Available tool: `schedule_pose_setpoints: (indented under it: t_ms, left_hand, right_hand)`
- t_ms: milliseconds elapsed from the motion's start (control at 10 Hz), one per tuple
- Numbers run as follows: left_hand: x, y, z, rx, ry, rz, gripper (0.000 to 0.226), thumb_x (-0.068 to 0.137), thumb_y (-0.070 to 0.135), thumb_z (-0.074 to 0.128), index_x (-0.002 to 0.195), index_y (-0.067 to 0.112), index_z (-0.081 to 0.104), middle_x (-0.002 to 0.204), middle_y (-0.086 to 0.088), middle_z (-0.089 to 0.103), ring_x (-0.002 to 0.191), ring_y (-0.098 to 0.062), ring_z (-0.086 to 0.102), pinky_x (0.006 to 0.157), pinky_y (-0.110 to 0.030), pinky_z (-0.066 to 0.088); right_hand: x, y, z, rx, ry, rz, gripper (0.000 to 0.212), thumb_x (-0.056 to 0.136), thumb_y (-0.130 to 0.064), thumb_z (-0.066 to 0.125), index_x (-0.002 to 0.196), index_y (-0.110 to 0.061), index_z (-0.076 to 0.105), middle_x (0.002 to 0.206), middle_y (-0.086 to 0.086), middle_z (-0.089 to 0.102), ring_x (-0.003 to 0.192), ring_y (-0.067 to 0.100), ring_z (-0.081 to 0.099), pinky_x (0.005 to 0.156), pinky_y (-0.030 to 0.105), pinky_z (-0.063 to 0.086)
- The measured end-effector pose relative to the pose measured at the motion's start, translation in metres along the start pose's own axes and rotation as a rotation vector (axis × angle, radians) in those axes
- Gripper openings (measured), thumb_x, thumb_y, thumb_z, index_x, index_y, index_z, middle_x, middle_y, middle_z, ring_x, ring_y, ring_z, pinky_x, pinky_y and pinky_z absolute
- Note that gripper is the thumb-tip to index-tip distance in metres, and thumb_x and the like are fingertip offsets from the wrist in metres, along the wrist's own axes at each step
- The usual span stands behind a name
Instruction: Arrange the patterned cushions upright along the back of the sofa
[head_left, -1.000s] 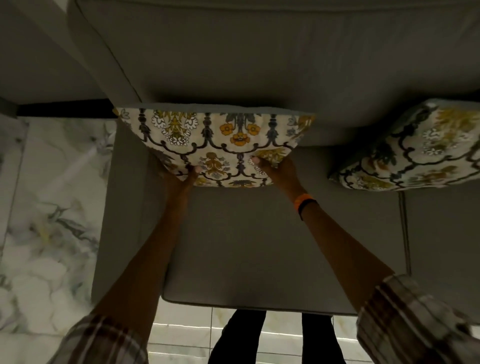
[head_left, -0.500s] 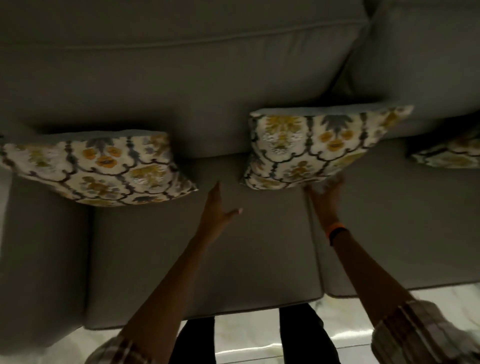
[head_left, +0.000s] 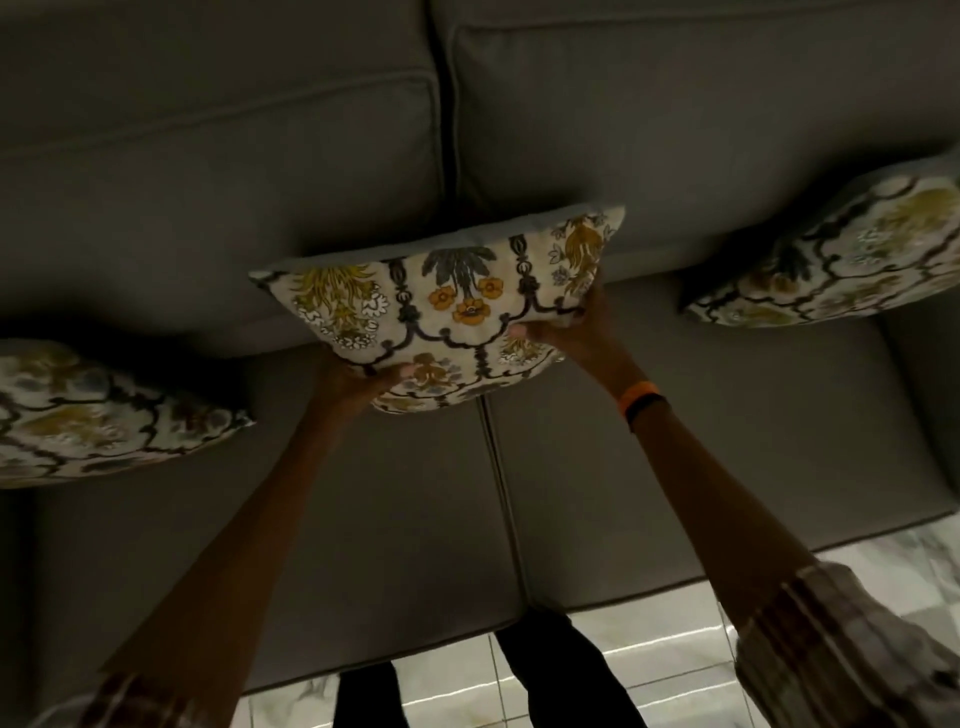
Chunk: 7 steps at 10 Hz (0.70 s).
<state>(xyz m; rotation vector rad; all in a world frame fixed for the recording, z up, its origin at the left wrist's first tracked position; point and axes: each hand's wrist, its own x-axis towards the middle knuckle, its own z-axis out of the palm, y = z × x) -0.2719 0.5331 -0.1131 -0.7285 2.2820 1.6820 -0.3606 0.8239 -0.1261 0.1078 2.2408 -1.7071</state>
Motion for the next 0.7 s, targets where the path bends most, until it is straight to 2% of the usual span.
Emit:
schedule_pose_setpoints:
  t_ms: [100,200,300,400,500,600,700]
  left_hand:
    - [0.005,-0.004,0.007,-0.058,-0.084,0.103,0.069,0.076,-0.009,0.077,0.127,0.031,0.053,0.113,0.032,0.069,0.112,0.014,0.06,0.099,-0.015,0.052]
    - [0.009,-0.008,0.012,-0.094,-0.044,0.165,0.072,0.076,-0.007,0.078,0.12,0.044,0.054,0.118,0.025,0.068,0.12,0.005,0.06,0.099,-0.018,0.052]
    - [0.011,-0.012,0.012,-0.124,-0.061,0.153,0.075,0.077,-0.007,0.077,0.125,0.043,0.048,0.12,0.028,0.062,0.113,0.016,0.059,0.094,-0.009,0.05]
    - [0.021,-0.015,0.014,-0.132,-0.026,0.14,0.072,0.077,-0.007,0.077,0.133,0.029,0.047,0.122,0.028,0.06,0.11,0.018,0.059,0.09,-0.005,0.049]
    - [0.025,-0.023,0.017,-0.113,-0.01,0.144,0.069,0.077,-0.012,0.076,0.129,0.023,0.047,0.122,0.022,0.06,0.108,0.017,0.06,0.095,-0.013,0.05]
    - [0.021,-0.031,0.023,-0.12,-0.028,0.173,0.067,0.076,-0.006,0.079,0.131,0.015,0.049,0.134,0.011,0.057,0.118,0.014,0.057,0.108,-0.023,0.047]
    - [0.013,-0.048,0.012,-0.039,-0.031,0.221,0.095,0.067,0.022,0.089,0.143,0.021,0.032,0.145,0.017,0.039,0.128,0.021,0.041,0.107,-0.008,0.039]
  right_hand:
    - [-0.003,-0.001,-0.004,0.011,0.02,0.02,0.117,0.052,-0.039,0.102,0.148,-0.021,0.039,0.144,0.001,0.062,0.131,0.018,0.062,0.105,0.053,0.055]
    - [-0.007,-0.006,-0.009,0.03,0.058,0.015,0.119,0.052,-0.04,0.101,0.15,-0.018,0.038,0.144,0.001,0.061,0.13,0.016,0.062,0.106,0.05,0.055]
    - [-0.01,-0.001,-0.01,0.034,0.111,0.012,0.117,0.055,-0.042,0.1,0.151,-0.019,0.038,0.144,-0.001,0.061,0.131,0.014,0.062,0.107,0.048,0.055]
    - [-0.01,0.012,-0.004,0.033,0.115,0.019,0.113,0.057,-0.043,0.1,0.15,-0.017,0.041,0.144,0.001,0.062,0.132,0.016,0.061,0.106,0.049,0.055]
    - [-0.01,0.014,0.006,0.025,0.131,0.047,0.112,0.056,-0.046,0.099,0.148,-0.012,0.044,0.144,0.006,0.062,0.132,0.018,0.062,0.106,0.049,0.055]
    - [-0.013,0.015,0.012,0.007,0.179,0.055,0.112,0.06,-0.039,0.098,0.151,-0.011,0.039,0.147,0.007,0.059,0.134,0.018,0.059,0.108,0.047,0.054]
    - [-0.037,0.024,0.034,-0.046,0.236,0.113,0.118,0.064,-0.034,0.097,0.157,-0.013,0.028,0.157,0.009,0.045,0.144,0.023,0.047,0.117,0.047,0.045]
